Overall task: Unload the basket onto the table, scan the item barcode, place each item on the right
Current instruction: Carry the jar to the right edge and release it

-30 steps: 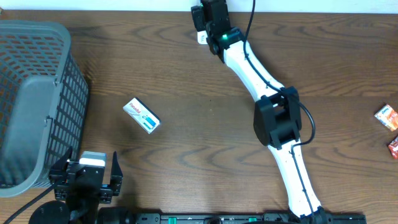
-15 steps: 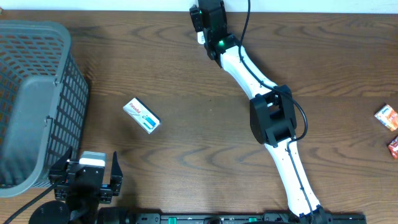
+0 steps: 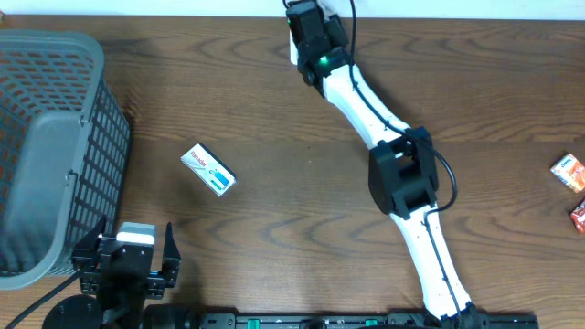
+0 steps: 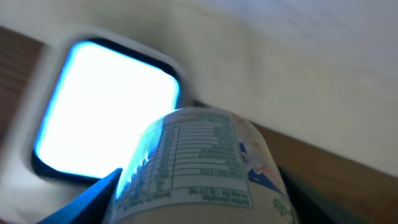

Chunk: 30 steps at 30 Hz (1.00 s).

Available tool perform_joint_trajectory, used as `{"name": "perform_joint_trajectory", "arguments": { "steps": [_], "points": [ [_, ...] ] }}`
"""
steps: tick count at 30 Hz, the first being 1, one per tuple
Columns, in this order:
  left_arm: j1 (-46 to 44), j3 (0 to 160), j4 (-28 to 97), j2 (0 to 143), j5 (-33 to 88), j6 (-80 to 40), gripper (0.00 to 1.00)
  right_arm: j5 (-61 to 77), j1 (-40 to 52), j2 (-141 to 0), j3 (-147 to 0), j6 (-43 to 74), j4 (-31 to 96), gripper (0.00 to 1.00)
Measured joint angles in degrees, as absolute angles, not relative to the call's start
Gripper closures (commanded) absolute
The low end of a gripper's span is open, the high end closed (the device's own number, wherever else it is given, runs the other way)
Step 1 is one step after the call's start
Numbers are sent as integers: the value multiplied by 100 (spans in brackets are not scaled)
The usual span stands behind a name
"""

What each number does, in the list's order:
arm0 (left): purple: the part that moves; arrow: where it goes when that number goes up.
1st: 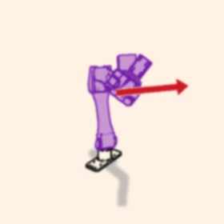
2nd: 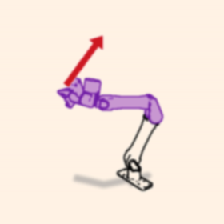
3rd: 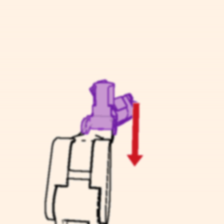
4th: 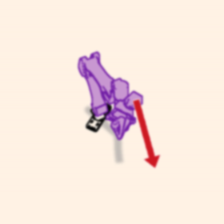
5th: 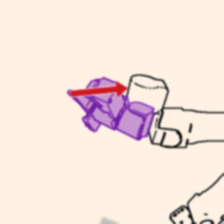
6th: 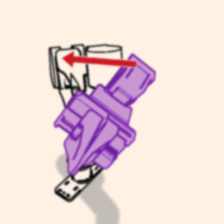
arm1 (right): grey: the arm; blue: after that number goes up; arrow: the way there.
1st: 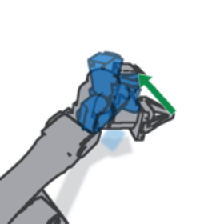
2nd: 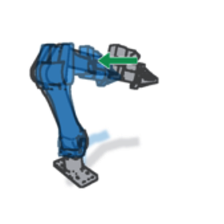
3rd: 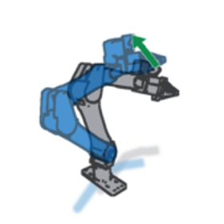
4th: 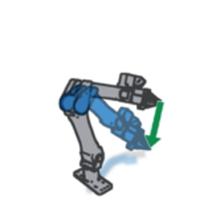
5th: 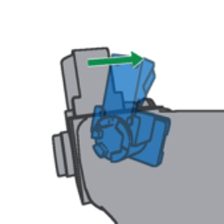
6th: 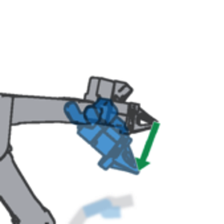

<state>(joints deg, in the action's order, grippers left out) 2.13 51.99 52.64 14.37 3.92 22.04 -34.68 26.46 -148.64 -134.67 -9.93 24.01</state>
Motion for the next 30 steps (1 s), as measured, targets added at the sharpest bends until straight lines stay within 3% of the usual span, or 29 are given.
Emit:
{"name": "perform_joint_trajectory", "arguments": {
  "steps": [8,14,23,30],
  "points": [
    [213,5199,5269,1437,395,2204,14,-4040,2010,-13823,-13498,-770,4665,38],
    [213,5199,5266,1437,395,2204,14,-3745,519,-13688,-13421,-43,5920,35],
    [213,5199,5269,1437,395,2204,14,-2491,-1865,-13688,-12390,934,5931,32],
    [213,5199,5269,1437,395,2204,14,-1892,-3100,-13688,-11863,1391,5815,26]
  ]
}}
